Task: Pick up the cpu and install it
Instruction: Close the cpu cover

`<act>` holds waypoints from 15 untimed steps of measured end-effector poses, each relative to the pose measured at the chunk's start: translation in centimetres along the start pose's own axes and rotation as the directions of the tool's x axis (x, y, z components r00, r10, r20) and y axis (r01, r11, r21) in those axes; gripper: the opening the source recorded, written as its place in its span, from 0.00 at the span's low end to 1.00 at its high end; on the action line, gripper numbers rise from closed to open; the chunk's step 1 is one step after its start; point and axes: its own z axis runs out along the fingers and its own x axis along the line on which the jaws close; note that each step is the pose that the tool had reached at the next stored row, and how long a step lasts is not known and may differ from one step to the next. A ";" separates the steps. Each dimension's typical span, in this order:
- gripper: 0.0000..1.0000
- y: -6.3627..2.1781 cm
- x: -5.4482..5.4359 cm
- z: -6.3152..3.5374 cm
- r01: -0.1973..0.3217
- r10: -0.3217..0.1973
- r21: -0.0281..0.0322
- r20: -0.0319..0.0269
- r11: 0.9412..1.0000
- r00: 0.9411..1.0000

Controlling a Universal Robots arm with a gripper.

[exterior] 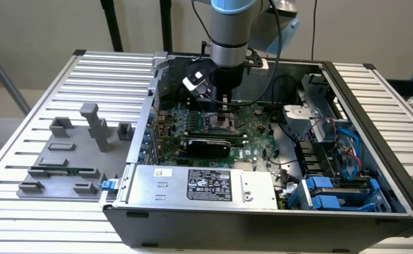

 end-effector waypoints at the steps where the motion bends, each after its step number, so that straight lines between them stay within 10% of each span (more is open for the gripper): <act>1: 0.11 0.00 0.0 0.00 0.000 0.000 0.000 0.000 1.000 1.000; 15: 0.11 0.52 0.0 -0.24 0.000 0.000 0.000 0.000 1.000 1.000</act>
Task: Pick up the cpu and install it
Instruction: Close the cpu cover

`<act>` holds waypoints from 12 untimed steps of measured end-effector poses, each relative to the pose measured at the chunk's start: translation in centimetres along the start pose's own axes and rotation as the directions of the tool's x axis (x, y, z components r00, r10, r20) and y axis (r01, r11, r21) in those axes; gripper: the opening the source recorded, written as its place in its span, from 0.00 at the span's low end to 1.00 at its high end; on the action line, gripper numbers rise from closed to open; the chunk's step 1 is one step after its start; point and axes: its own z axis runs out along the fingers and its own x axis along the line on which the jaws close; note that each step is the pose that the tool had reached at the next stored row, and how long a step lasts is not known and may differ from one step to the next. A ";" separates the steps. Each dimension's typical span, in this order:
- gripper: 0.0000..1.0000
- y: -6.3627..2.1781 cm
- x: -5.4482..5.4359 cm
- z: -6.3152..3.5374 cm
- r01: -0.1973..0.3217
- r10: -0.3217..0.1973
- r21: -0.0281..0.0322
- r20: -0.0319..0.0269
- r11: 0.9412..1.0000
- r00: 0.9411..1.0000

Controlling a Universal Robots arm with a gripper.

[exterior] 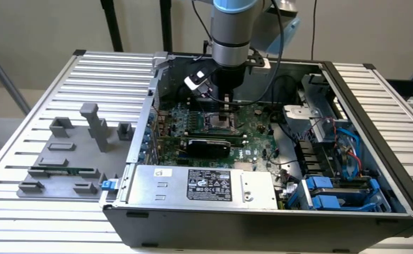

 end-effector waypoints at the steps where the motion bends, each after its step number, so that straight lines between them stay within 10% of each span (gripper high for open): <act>1: 0.11 0.28 0.0 -0.15 0.000 0.000 0.000 0.000 1.000 1.000; 12: 0.11 4.94 -0.3 -4.25 0.000 0.000 0.012 -0.001 1.000 1.000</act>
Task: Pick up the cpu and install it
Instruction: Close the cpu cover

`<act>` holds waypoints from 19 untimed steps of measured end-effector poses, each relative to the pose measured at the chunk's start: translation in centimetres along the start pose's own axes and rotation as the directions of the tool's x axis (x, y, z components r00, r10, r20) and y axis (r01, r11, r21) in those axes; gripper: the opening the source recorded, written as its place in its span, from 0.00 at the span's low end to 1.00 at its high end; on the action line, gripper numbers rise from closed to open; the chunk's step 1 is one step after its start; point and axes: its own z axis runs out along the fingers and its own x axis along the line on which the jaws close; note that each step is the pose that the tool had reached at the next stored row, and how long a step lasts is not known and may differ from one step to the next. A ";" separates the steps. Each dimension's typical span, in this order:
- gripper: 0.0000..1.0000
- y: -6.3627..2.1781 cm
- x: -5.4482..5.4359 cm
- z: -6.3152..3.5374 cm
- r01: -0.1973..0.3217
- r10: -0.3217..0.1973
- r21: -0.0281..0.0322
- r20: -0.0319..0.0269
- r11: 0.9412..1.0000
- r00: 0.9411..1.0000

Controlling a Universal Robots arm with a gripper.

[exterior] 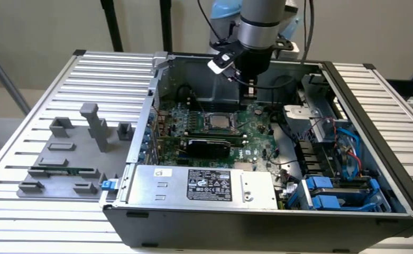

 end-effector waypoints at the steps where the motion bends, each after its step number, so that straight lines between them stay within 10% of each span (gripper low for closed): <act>1: 0.11 0.46 0.0 -0.30 0.000 0.000 0.002 0.000 1.000 1.000; 11: 0.11 4.88 -0.1 -1.15 0.000 0.000 0.012 0.000 1.000 1.000; 19: 0.11 5.23 -0.1 0.16 0.001 -0.001 0.012 0.000 1.000 1.000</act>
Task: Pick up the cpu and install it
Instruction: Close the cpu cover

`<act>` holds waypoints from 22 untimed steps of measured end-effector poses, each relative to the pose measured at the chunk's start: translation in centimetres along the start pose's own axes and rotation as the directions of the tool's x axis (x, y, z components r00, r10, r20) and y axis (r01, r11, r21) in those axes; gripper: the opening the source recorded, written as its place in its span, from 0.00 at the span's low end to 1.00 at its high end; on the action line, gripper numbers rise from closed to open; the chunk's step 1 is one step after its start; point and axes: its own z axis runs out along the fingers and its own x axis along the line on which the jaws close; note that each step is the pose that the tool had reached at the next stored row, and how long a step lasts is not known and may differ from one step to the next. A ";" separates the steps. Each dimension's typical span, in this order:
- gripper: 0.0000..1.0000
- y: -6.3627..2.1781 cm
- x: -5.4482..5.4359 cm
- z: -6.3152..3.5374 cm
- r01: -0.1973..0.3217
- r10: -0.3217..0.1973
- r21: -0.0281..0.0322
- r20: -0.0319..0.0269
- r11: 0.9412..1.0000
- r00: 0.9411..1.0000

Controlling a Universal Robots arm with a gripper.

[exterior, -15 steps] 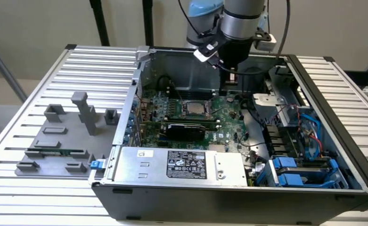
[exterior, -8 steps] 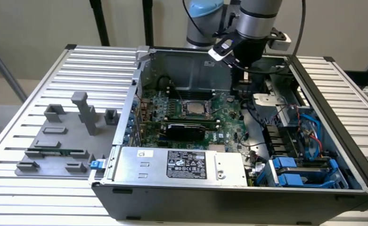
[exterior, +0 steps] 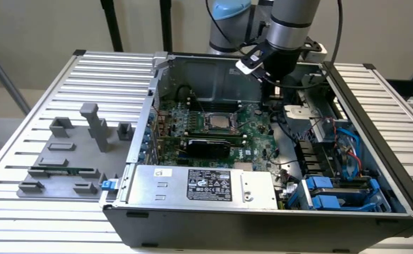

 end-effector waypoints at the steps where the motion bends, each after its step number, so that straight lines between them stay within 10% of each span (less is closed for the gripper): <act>1: 0.11 0.00 0.0 0.18 0.000 0.000 0.000 0.000 1.000 1.000; 8: 0.11 -0.15 0.0 1.28 0.000 0.000 0.006 0.000 1.000 1.000; 16: 0.11 -1.35 0.0 1.45 0.001 -0.001 0.078 0.002 0.997 1.000; 22: 0.11 -3.27 -0.1 1.51 0.001 -0.001 0.110 0.003 0.994 1.000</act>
